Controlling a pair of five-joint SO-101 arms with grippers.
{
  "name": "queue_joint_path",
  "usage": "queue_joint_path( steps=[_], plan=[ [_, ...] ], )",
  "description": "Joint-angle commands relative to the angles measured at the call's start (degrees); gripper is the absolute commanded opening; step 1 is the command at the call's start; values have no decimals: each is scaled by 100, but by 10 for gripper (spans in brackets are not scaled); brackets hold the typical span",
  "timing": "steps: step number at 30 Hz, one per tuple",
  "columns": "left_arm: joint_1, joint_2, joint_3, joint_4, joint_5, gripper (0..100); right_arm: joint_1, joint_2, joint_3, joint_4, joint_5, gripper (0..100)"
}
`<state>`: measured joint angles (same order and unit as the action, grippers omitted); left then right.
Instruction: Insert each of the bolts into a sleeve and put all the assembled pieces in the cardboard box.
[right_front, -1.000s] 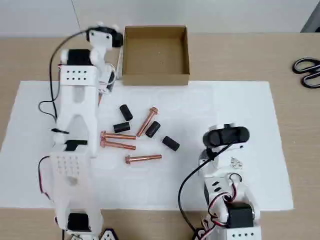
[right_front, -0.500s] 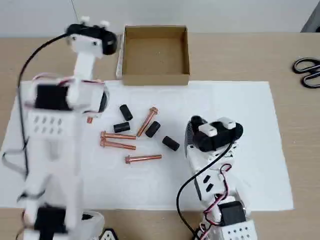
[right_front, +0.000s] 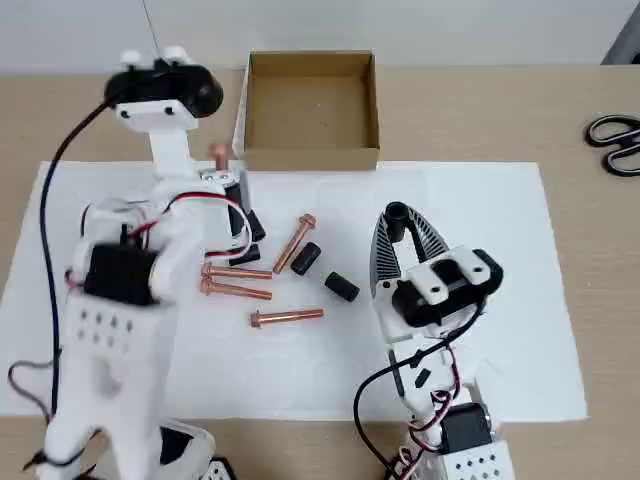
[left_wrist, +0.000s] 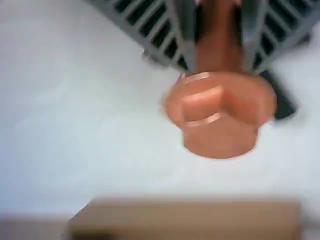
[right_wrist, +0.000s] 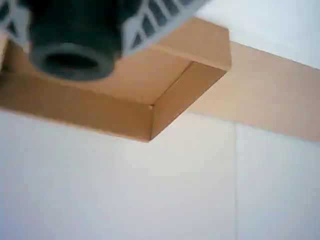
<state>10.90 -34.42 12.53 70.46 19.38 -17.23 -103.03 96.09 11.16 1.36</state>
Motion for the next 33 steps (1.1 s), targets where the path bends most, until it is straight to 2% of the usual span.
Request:
queue_joint_path(
  steps=[1, 5, 10, 13, 19, 26, 33],
  plan=[
    [501, -695, 295, -1319, 35, 6, -180, -75, 35, -163, 396, 5],
    [1090, -1389, 1622, -3156, -9, 6, -479, -75, 35, -163, 466, 5],
    [1266, -2549, 3495, -5363, -132, 6, -549, -75, 35, -163, 466, 5],
    [1512, -3174, 4180, -6110, -132, 6, -558, -75, 35, -163, 457, 5],
    [2092, -3349, 4286, -6171, -114, 6, -567, -66, 35, -163, 457, 5],
    [2110, -2497, 3969, -6163, 536, 6, -567, -84, 35, -207, 475, 5],
    [2110, -1468, 3152, -5846, 536, 6, -567, -84, 35, -637, 475, 6]
  ],
)
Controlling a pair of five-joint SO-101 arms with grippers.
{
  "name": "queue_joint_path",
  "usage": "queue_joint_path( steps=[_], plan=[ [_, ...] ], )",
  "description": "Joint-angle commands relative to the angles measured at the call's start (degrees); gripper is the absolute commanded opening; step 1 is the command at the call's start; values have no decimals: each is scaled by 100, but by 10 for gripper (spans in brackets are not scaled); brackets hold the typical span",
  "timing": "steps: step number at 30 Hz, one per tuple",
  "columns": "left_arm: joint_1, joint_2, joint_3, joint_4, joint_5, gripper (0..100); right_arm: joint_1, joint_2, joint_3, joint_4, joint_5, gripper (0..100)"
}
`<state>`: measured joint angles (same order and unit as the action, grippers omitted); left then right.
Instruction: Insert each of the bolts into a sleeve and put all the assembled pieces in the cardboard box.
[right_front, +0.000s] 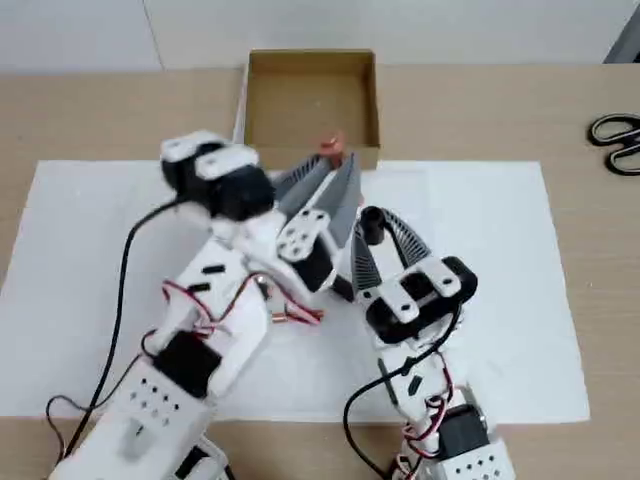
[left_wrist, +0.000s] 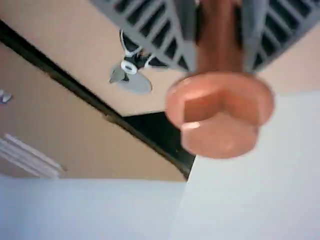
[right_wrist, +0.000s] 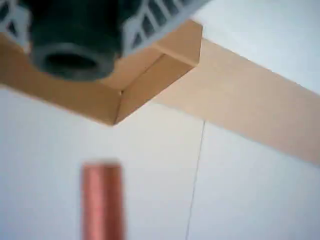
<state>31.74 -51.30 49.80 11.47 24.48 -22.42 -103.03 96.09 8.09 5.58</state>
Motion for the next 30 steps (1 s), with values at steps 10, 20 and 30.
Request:
queue_joint_path(
  steps=[10, 20, 30],
  plan=[
    [35, 378, -637, 141, 26, 6, -57, -75, 35, -303, 53, 6],
    [413, 387, -620, 510, 26, 6, -207, -66, 35, -303, 53, 6],
    [413, 343, -444, 1591, -440, 6, -171, -66, 35, -303, 53, 6]
  ],
)
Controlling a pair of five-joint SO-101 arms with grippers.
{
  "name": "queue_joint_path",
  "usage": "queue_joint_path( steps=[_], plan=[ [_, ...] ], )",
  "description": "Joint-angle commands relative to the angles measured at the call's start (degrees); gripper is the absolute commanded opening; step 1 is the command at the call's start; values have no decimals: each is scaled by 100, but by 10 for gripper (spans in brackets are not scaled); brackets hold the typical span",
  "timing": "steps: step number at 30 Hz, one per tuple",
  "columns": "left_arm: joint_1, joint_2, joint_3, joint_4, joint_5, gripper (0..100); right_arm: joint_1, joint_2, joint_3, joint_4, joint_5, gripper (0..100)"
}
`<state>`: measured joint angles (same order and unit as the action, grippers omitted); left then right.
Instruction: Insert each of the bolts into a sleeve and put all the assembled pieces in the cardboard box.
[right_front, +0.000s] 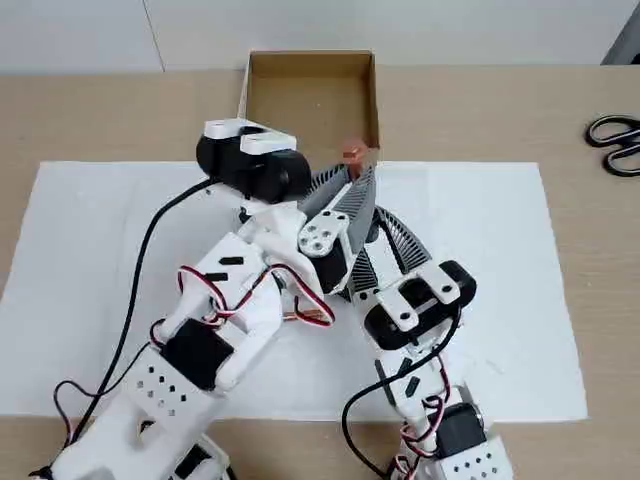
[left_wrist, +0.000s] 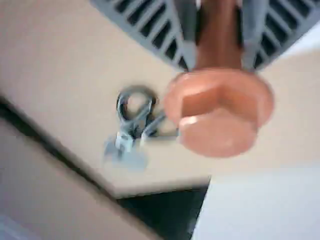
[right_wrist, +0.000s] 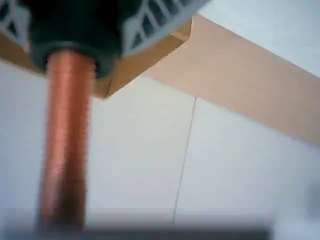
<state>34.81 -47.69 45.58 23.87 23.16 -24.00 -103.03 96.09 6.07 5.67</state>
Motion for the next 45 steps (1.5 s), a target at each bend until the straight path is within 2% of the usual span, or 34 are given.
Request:
queue_joint_path(
  steps=[1, 7, 13, 16, 20, 24, 28, 31, 35, 40, 45],
  plan=[
    [114, -26, -31, 457, -457, 6, -13, -66, 35, -101, 44, 6],
    [105, -26, -163, 747, -1213, 39, -13, -66, 35, -101, 53, 5],
    [88, -9, -699, 1793, -1345, 324, -13, -66, 35, -101, 53, 5],
    [-88, -35, -760, 1846, -1363, 363, -13, -66, 35, -101, 53, 5],
    [-589, -44, -1279, 1864, -1363, 362, -13, -66, 35, -84, 53, 5],
    [-1125, -44, -2009, 1881, -1363, 361, -13, -84, 35, 409, 26, 5],
    [-2022, -44, -1851, 1890, -1354, 353, -13, -92, -18, 488, 0, 5],
    [-2673, -369, -1332, 1846, -1345, 283, -13, -92, -79, 532, -404, 5],
    [-3130, -1424, -127, 1424, -1389, 141, -13, -75, -88, 1103, -1134, 4],
    [-3262, -3182, 1640, 967, -1987, 12, 409, -57, -668, 2132, -879, 4],
    [-3297, -4501, 2897, 976, -2013, 7, 1103, 84, -1284, 2765, -220, 3]
  ],
)
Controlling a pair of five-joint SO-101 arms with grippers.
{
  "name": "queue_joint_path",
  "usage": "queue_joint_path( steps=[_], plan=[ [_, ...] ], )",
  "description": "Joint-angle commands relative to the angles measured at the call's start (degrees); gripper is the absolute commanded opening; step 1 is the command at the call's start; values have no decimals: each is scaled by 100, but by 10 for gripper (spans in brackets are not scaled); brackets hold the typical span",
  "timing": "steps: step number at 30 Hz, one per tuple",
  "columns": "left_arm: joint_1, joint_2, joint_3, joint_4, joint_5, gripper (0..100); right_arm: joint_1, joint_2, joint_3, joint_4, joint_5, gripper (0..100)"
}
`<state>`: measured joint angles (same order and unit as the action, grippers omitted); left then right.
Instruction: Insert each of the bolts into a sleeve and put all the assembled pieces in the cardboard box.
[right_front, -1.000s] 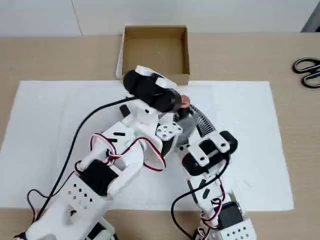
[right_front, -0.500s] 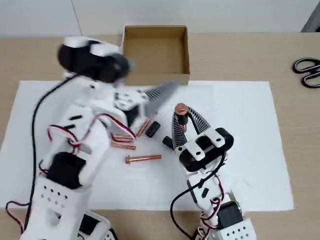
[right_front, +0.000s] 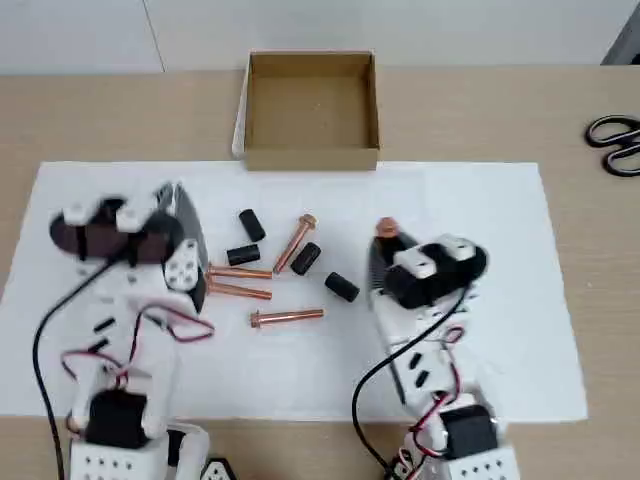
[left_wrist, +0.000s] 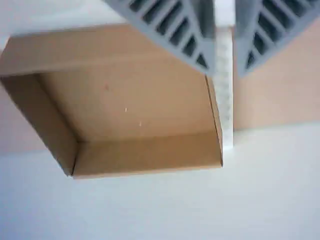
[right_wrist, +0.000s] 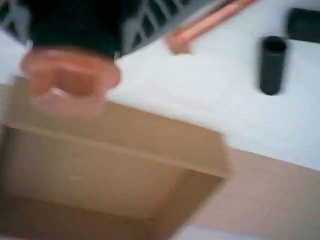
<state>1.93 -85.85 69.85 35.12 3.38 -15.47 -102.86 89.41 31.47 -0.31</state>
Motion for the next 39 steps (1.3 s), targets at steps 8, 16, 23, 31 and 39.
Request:
queue_joint_path(
  steps=[8, 16, 23, 31, 39],
  plan=[
    [-9, -1811, 1560, -149, -35, 7, 330, 2246, -2233, 251, 615, 3],
    [-9, -1811, 1596, -149, -35, 7, 330, 5675, -4299, -919, 598, 3],
    [-9, -1811, 1613, -167, -35, 7, 295, 8453, -6004, -1921, 607, 3],
    [-9, -1811, 1613, -167, -44, 7, 295, 10888, -8167, -2633, 615, 3],
    [-9, -1811, 1613, -167, -44, 7, 84, 12971, -9916, -2967, 615, 3]
  ],
)
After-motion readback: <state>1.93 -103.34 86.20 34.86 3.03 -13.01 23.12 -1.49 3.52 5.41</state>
